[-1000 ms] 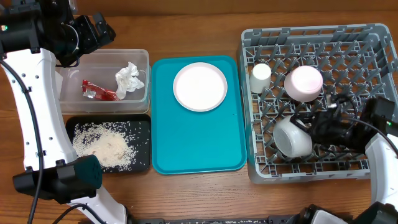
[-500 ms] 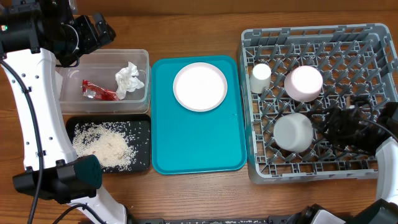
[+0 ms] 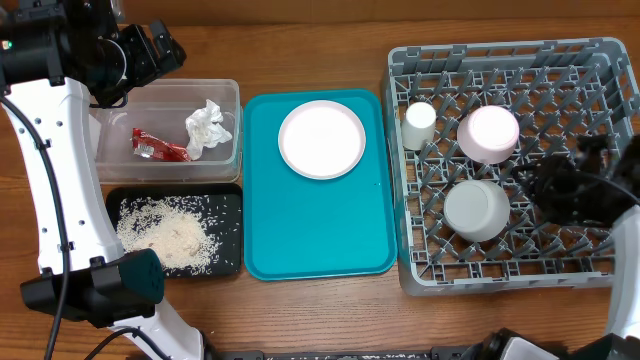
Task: Sort waste into correct bins and load items into the dishwasher
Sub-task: 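Lower the white bowl upside down into the rack with the right gripper, then release the white bowl and move the right gripper back to the tray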
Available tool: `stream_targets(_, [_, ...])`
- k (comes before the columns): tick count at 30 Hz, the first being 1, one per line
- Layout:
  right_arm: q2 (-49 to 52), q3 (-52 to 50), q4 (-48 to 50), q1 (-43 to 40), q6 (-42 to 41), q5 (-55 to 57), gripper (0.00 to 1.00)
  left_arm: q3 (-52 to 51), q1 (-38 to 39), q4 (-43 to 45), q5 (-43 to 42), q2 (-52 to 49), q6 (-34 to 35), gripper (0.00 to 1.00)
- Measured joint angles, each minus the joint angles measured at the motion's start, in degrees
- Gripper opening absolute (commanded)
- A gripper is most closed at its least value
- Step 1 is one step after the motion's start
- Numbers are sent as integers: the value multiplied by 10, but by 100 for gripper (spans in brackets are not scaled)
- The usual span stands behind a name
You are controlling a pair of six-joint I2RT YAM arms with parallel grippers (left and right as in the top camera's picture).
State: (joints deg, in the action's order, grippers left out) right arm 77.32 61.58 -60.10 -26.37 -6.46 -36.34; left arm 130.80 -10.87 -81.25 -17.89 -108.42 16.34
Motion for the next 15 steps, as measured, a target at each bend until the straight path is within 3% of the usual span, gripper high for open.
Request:
stream_targets(4, [0,0,-25,55,5,22,10,0,0,0,0,0,0,100])
stream_targets(15, [0,0,-65,142,-5,155,9,0,0,0,0,0,0,100])
